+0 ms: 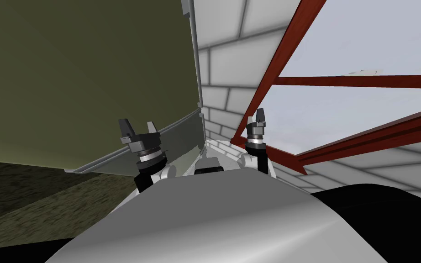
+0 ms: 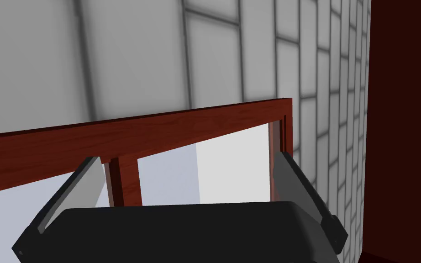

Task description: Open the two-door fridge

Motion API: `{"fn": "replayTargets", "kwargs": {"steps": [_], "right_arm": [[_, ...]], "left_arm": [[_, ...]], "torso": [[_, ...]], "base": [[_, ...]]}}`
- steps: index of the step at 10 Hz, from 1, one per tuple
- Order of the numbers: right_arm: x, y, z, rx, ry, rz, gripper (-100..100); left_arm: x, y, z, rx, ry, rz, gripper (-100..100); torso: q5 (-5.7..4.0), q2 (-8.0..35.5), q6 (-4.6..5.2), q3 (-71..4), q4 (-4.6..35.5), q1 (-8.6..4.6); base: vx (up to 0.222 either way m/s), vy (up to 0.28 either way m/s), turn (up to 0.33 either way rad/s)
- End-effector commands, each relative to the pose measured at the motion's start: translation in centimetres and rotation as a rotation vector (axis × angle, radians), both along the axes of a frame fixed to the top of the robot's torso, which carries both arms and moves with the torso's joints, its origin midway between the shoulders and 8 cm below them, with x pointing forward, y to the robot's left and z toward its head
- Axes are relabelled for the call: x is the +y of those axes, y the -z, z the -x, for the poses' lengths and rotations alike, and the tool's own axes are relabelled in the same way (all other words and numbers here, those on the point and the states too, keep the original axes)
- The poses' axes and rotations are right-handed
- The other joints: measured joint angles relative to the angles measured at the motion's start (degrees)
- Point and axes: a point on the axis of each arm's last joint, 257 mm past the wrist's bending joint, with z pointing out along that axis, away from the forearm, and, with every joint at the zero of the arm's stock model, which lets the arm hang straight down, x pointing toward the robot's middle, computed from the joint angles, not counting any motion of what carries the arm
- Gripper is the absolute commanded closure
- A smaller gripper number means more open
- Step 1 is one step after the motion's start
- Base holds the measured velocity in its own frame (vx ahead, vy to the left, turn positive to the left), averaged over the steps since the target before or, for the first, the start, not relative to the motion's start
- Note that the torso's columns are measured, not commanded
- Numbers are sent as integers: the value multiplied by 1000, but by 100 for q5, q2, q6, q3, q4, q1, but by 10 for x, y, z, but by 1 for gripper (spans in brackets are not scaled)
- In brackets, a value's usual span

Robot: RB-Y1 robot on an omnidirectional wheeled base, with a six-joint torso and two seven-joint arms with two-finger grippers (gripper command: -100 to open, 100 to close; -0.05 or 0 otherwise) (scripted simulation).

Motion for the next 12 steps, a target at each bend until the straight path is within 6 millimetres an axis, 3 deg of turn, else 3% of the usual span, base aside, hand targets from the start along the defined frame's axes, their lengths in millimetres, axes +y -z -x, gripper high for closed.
{"fn": "replayTargets", "kwargs": {"steps": [1, 9, 10, 12], "right_arm": [[0, 0, 0, 0, 0, 0, 0], [0, 0, 0, 0, 0, 0, 0], [0, 0, 0, 0, 0, 0, 0], [0, 0, 0, 0, 0, 0, 0]], "left_arm": [[0, 0, 0, 0, 0, 0, 0], [0, 0, 0, 0, 0, 0, 0], [-6, 2, -7, 13, 30, -24, -100], [-15, 7, -24, 38, 79, -51, -100]], "torso": [[0, 232, 0, -467, 235, 0], [0, 3539, 0, -7073, 3537, 0], [0, 3962, 0, -7919, 3960, 0], [0, 4203, 0, -8429, 4204, -1]], "base": [[0, 0, 0], [0, 0, 0], [13, -7, 18], [23, -17, 32]]}}
